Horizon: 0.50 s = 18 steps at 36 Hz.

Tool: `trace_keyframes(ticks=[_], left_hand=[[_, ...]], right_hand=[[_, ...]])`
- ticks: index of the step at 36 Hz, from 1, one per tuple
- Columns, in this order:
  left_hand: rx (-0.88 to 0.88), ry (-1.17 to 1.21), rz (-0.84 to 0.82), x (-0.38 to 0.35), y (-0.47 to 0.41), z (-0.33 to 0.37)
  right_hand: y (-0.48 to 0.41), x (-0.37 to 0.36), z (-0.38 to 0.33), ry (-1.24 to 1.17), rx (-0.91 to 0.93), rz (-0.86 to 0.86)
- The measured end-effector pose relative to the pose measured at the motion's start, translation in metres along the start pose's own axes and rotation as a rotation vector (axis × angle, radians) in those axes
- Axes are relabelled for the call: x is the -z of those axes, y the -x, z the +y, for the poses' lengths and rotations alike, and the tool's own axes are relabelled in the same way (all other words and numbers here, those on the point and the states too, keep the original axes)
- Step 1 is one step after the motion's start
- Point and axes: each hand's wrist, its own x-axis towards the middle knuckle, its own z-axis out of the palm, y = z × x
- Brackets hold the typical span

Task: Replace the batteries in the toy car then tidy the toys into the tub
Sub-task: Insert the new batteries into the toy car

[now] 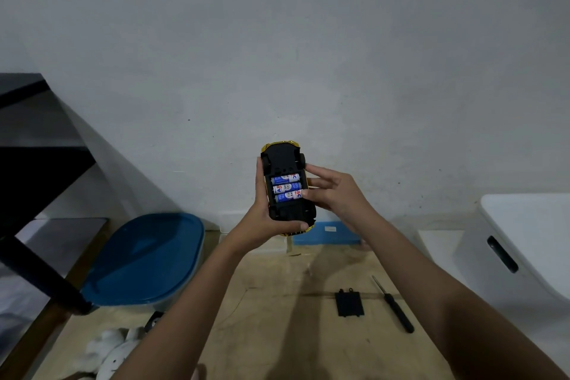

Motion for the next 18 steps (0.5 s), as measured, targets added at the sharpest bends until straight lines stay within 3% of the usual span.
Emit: trace_keyframes(ticks=[18], left_hand=[[0.067,-0.065,-0.036,-0.008,-0.013,-0.013]], right_hand=[[-0.005,0.007,0.017,0.116,0.048,0.128]])
